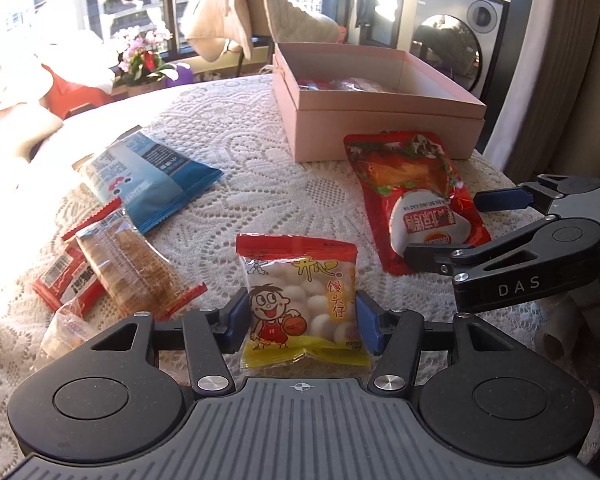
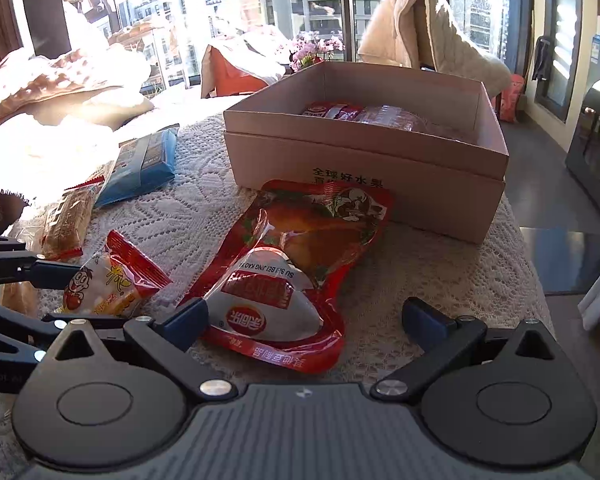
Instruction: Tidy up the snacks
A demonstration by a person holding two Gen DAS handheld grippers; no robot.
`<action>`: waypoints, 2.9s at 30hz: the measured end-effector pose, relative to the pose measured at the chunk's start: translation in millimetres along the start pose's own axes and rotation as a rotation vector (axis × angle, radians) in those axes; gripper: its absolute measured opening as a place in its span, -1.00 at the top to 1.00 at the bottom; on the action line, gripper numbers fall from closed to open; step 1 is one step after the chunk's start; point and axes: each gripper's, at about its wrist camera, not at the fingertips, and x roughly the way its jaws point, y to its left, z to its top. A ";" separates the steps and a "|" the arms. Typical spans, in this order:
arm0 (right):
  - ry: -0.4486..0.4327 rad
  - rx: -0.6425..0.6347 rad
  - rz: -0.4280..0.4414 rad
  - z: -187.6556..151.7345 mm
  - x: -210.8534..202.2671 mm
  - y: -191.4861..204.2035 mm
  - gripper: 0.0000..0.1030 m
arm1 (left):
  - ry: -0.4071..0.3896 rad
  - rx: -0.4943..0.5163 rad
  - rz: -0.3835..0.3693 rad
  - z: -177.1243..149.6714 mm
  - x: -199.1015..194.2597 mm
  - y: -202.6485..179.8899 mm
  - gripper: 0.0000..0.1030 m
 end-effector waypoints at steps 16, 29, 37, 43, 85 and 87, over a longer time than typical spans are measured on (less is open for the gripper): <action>-0.149 -0.100 -0.154 17.5 -21.9 48.6 -0.70 | -0.054 -0.065 0.034 -13.5 -6.8 23.9 -0.17; -0.043 -0.055 -0.100 12.7 6.6 32.8 -0.62 | -0.057 -0.054 0.029 -15.9 -8.7 23.8 -0.17; -0.110 -0.047 -0.132 10.7 -10.5 29.4 -0.66 | -0.058 -0.054 0.030 -16.2 -8.6 23.7 -0.17; -0.046 0.110 -0.052 12.1 -12.7 9.5 -0.70 | -0.058 -0.053 0.029 -16.1 -8.5 24.2 -0.17; 0.063 0.061 -0.099 28.9 31.0 30.8 -1.00 | 0.024 -0.043 0.016 2.8 1.1 19.3 -0.17; 0.069 0.057 -0.097 30.0 31.7 30.1 -1.00 | 0.020 -0.043 0.019 1.9 0.8 18.4 -0.17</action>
